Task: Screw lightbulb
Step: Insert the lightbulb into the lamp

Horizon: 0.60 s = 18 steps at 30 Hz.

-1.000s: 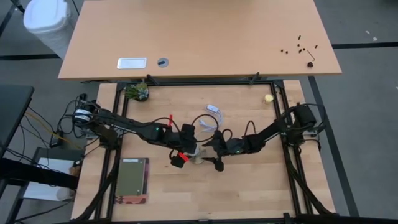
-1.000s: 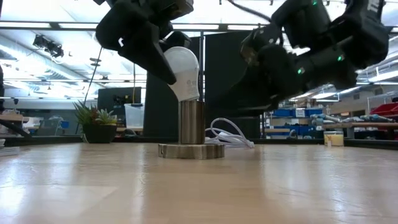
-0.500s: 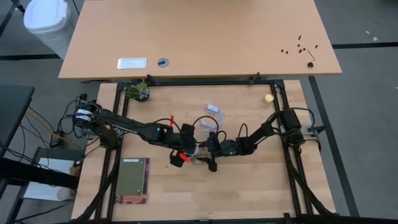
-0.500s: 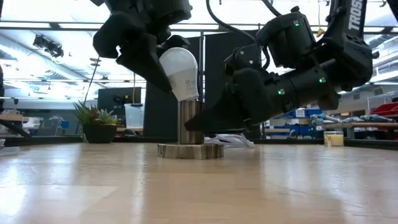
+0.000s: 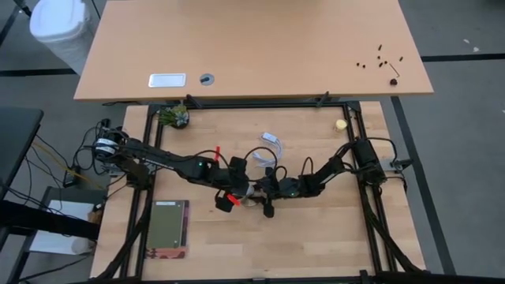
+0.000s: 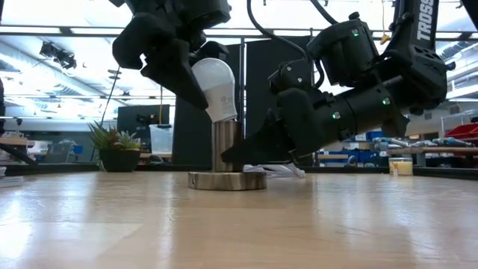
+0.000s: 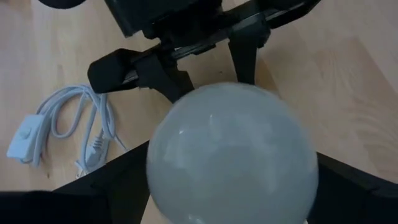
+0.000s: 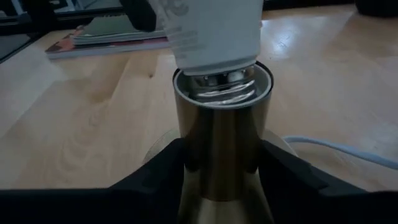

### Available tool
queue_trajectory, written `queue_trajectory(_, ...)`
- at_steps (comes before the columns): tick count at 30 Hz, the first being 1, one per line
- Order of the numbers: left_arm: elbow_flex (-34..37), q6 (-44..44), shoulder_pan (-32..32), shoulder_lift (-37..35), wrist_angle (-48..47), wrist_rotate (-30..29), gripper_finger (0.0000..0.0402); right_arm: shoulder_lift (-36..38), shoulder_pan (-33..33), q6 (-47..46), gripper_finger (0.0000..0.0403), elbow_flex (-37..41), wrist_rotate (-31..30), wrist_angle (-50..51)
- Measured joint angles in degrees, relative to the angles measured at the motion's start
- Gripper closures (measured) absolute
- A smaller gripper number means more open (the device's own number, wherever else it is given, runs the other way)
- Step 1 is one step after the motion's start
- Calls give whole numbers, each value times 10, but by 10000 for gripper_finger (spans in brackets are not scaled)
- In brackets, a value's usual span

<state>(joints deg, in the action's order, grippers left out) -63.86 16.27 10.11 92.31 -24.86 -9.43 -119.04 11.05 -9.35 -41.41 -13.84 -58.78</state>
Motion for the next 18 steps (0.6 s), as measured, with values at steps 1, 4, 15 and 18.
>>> queue_trajectory(1, 0, 0, 0, 0, -2, 0, 62, 0, 0, 1, 226, 0, 0, 0)
queue_trajectory(4, 0, 5, 0, 0, -3, 0, 62, 0, 0, 1, 233, 0, 0, 0)
queue_trajectory(15, 0, 7, 0, 0, -14, 22, 62, 1, 0, 12, 225, 0, 2, 11)
queue_trajectory(18, 0, 2, 0, 0, -19, 18, 62, 1, 0, 15, 202, 0, 3, 11)
